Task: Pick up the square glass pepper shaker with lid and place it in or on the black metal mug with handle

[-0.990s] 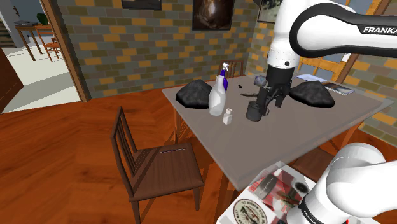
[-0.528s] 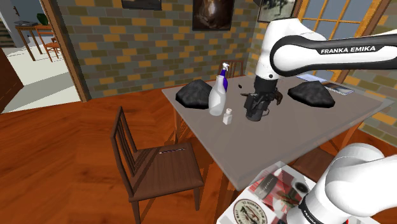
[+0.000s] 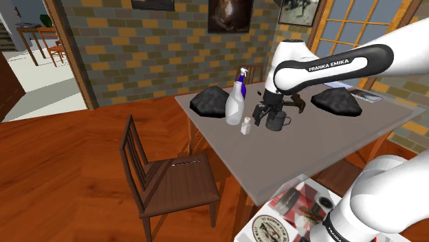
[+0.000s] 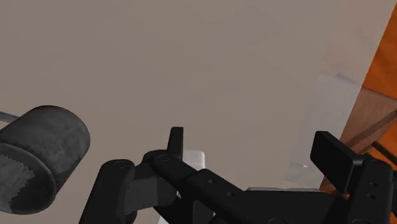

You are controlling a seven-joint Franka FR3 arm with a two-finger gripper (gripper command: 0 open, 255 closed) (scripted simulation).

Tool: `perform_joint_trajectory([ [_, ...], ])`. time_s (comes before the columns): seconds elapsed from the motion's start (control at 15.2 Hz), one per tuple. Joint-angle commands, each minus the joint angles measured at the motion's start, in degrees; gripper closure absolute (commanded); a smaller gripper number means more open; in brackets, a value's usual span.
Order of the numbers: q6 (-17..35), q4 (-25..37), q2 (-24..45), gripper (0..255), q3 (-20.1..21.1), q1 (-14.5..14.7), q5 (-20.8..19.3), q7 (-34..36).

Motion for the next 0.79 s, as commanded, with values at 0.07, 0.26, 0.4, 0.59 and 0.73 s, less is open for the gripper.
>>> perform_joint_trajectory([
  [0.07, 7.35, 1.04, 6.24, 0, -1.52, -0.11, 0.47, -1.26],
  [0.26, 13.38, 3.2, 12.52, 0, -3.07, -0.11, 1.73, -3.12],
  [0.4, 17.03, 5.07, 16.81, 0, -4.04, -0.03, 3.13, -4.68],
  [0.59, 21.48, 8.2, 22.79, 0, -5.17, 0.07, 5.9, -7.34],
  [0.73, 22.97, 8.06, 24.18, 0, -5.17, 0.1, 6.44, -7.72],
])
